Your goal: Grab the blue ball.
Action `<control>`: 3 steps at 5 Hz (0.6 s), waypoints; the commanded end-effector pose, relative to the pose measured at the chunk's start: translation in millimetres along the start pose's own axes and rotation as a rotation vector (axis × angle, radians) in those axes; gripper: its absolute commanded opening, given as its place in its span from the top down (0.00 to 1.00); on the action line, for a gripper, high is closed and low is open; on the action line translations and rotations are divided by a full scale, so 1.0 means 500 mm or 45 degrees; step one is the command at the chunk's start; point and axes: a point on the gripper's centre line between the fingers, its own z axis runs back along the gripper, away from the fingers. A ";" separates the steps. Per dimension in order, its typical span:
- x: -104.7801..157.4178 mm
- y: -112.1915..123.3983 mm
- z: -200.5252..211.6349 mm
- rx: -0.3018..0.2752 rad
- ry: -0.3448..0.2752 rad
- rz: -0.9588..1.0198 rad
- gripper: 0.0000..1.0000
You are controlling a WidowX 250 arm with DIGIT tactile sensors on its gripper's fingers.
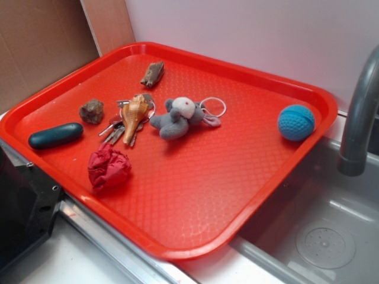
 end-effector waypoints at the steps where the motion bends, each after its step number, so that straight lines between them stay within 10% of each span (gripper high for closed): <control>1: 0.000 0.000 0.000 0.000 0.000 0.000 0.00; 3: 0.146 -0.119 -0.110 0.036 -0.063 -0.403 0.00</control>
